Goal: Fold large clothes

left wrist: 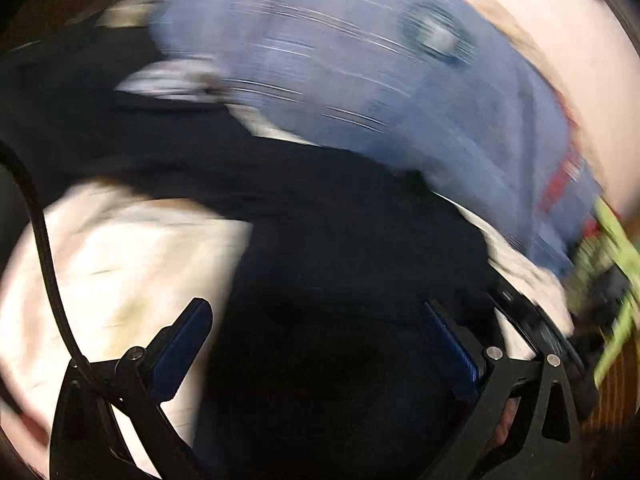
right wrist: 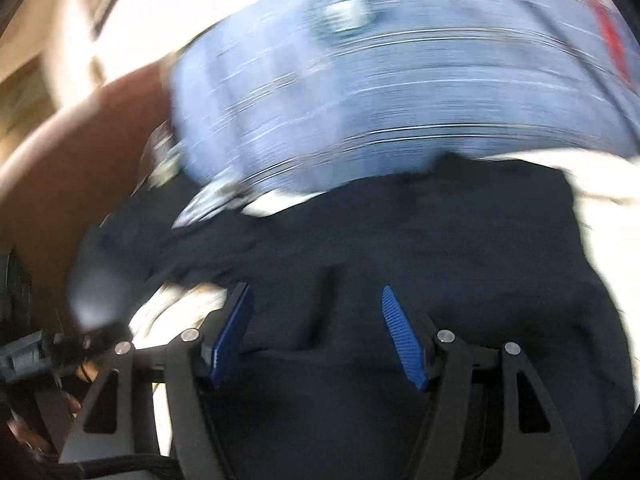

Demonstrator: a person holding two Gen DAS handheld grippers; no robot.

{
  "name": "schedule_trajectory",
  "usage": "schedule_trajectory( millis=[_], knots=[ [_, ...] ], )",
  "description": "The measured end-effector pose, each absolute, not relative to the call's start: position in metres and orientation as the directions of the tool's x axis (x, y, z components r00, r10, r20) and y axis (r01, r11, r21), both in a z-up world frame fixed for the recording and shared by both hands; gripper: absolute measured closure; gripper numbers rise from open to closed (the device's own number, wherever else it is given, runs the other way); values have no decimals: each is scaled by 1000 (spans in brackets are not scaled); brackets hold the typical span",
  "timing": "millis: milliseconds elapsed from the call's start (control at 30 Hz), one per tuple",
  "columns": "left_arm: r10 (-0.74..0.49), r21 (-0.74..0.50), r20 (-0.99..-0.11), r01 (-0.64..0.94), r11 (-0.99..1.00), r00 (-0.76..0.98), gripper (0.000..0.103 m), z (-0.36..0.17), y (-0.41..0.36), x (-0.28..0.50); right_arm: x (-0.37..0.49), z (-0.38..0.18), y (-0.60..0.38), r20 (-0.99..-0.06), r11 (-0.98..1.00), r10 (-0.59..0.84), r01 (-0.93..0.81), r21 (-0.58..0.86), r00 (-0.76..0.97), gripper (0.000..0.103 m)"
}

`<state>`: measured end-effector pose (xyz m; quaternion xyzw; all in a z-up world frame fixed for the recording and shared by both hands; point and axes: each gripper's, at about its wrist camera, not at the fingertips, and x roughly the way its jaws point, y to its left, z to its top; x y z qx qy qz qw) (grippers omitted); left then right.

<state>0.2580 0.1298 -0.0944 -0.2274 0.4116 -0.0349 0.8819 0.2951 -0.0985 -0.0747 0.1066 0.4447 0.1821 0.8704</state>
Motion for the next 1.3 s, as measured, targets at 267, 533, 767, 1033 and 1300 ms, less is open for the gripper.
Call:
schedule_trajectory(
  millis=[267, 533, 767, 1033, 1300],
  knots=[
    [-374, -377, -722, 122, 918, 582, 1, -138, 16, 329, 294, -71, -178, -723, 912, 351, -43, 408, 595, 35],
    [74, -17, -842, -164, 986, 535, 20, -163, 42, 364, 286, -75, -199, -713, 894, 371, -21, 448, 595, 35],
    [484, 212, -756, -534, 818, 441, 12, -145, 132, 346, 297, -80, -167, -722, 901, 407, -114, 419, 559, 40],
    [112, -251, -738, -425, 870, 665, 1, -116, 143, 318, 314, -103, -129, -756, 900, 435, -206, 385, 490, 40],
    [226, 42, -841, -357, 933, 491, 2, -162, 90, 366, 323, -139, -148, -876, 963, 271, -119, 244, 398, 49]
  ],
)
